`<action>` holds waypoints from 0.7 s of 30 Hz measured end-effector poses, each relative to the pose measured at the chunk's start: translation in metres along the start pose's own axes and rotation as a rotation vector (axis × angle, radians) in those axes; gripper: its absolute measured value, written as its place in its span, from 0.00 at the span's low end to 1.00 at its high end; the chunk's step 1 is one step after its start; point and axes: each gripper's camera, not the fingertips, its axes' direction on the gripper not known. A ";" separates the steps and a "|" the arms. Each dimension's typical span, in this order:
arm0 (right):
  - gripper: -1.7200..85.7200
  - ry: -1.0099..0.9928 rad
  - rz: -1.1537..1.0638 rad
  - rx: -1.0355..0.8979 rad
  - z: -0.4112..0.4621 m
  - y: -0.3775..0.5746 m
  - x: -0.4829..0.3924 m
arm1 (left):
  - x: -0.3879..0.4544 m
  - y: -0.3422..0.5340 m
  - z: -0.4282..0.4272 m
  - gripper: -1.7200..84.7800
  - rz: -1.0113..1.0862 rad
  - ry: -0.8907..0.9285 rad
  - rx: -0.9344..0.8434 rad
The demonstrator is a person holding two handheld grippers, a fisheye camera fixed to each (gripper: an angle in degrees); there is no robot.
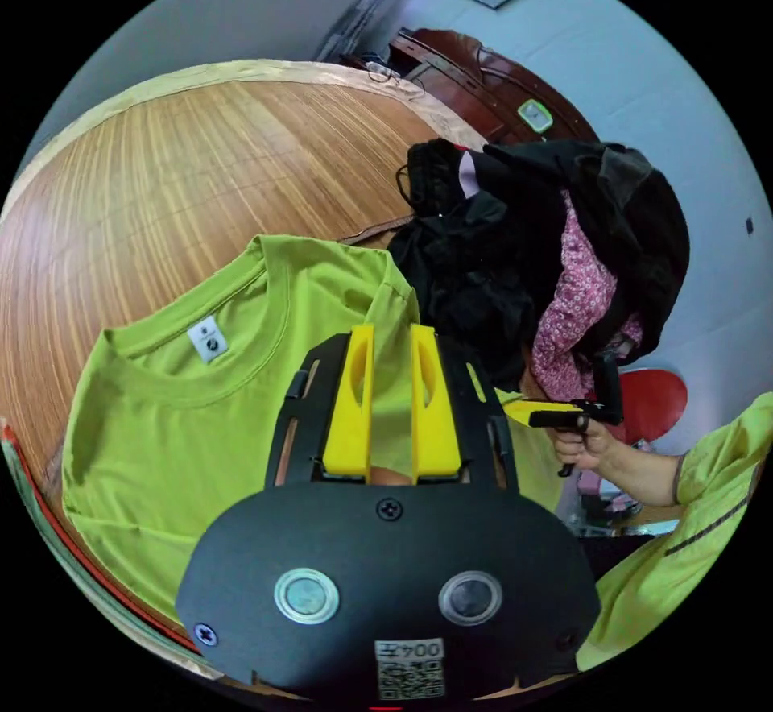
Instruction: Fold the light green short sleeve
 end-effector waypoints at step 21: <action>0.04 -0.140 0.173 0.232 0.008 0.019 0.036 | -0.080 -0.074 0.097 0.05 -0.271 0.303 0.046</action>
